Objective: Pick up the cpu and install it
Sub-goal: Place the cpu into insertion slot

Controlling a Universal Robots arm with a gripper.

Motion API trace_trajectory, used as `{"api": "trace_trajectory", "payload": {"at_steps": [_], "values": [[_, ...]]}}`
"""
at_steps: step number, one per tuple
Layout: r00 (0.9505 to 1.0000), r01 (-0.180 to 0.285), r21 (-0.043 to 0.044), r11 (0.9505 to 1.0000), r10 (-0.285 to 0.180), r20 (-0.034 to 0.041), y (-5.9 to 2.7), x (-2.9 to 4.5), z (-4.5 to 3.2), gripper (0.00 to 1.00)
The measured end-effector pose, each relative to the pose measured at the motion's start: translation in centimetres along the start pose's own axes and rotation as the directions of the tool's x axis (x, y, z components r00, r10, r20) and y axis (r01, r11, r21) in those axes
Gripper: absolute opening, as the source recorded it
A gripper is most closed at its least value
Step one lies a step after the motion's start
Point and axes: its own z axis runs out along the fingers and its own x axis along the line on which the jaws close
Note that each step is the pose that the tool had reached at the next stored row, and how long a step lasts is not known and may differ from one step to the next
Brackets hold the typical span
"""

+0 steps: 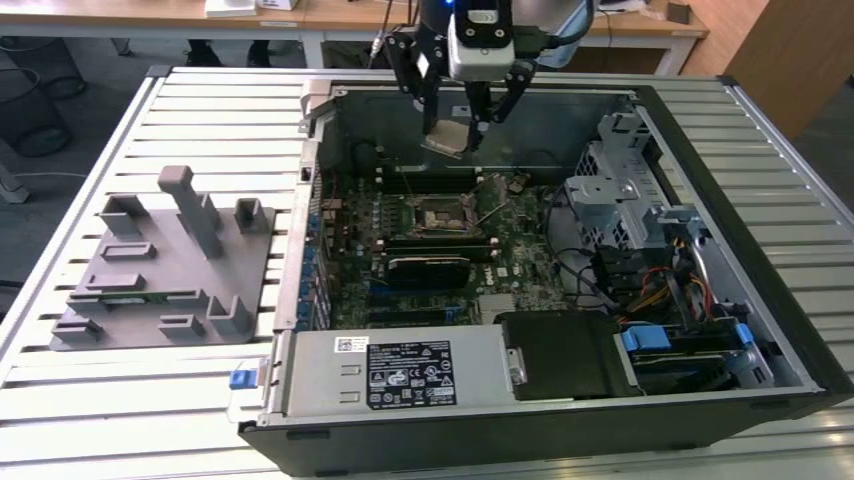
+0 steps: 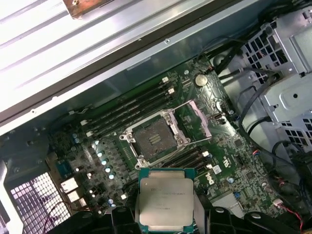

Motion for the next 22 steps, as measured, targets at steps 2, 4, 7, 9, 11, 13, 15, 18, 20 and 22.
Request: {"api": "trace_trajectory", "payload": {"at_steps": [2, 4, 7, 9, 11, 13, 15, 18, 20, 22], "values": [[0.9997, -0.026, 0.0001, 0.9997, 0.026, 0.0003, 0.02, 0.01, 0.04, 0.53], [0.9986, -0.053, 0.0002, 0.9986, 0.053, 0.0007, 0.04, 0.03, 0.08, 0.53], [0.9956, -0.094, 0.0005, 0.9956, 0.094, 0.0012, 0.07, 0.04, 0.14, 0.53], [0.9926, -0.121, 0.0007, 0.9926, 0.121, 0.0015, 0.09, 0.05, 0.17, 0.53], [0.9889, -0.148, 0.0007, 0.9889, 0.148, 0.0019, 0.1, 0.06, 0.22, 0.53], [0.984, -0.178, 0.0009, 0.984, 0.178, 0.0023, 0.11, 0.07, 0.25, 0.53], [0.9788, -0.205, 0.0011, 0.9788, 0.205, 0.0027, 0.14, 0.08, 0.28, 0.53], [0.9698, -0.244, 0.0012, 0.9698, 0.244, 0.0032, 0.17, 0.1, 0.32, 0.53], [0.9641, -0.265, 0.0013, 0.9641, 0.265, 0.0036, 0.21, 0.12, 0.34, 0.53], [0.9579, -0.287, 0.0013, 0.9579, 0.287, 0.0038, 0.25, 0.15, 0.36, 0.53]]}}
